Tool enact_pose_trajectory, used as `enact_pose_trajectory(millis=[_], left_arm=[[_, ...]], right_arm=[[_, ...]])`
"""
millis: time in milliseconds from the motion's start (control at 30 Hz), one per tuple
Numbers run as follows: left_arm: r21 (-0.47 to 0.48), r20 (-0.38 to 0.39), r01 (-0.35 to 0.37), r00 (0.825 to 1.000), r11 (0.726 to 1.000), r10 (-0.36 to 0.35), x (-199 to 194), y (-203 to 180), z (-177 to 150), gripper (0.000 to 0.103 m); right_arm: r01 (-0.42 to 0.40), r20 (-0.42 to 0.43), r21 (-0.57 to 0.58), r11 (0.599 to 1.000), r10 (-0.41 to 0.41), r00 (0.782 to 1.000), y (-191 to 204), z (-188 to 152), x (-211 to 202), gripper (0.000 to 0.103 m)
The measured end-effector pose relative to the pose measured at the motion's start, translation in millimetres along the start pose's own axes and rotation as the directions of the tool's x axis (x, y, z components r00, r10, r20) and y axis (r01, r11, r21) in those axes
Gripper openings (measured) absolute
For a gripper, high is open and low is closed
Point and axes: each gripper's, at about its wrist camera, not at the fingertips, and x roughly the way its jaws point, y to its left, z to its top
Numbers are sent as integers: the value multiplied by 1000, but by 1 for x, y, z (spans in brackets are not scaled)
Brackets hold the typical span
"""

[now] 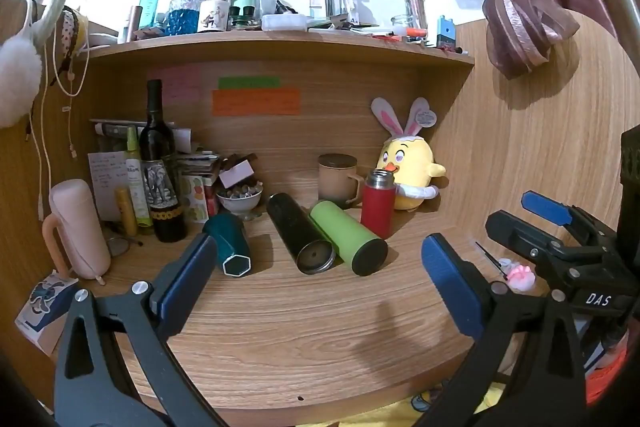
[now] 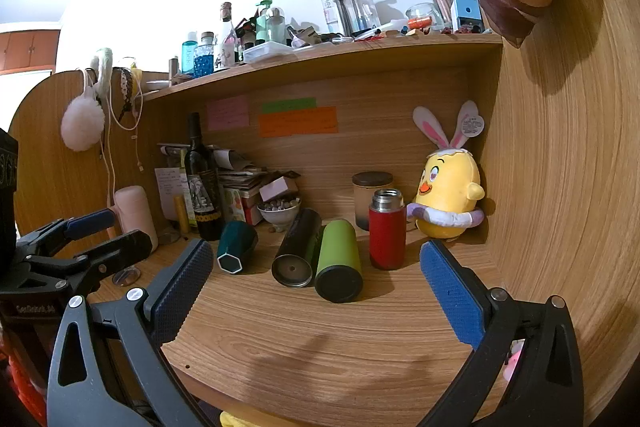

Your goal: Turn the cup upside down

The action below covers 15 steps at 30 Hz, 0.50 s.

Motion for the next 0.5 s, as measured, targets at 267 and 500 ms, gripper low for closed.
enact_pose_trajectory(millis=[267,500], left_arm=[[3,-2,3,1000,1000,-3,0,0,0,103],[3,-2,4,1000,1000,-4,0,1,0,103]], right_arm=[[1,1,1,1000,-1,1000,1,-1,0,103],[0,0,-1,1000,0,1000,1,-1,-1,103]])
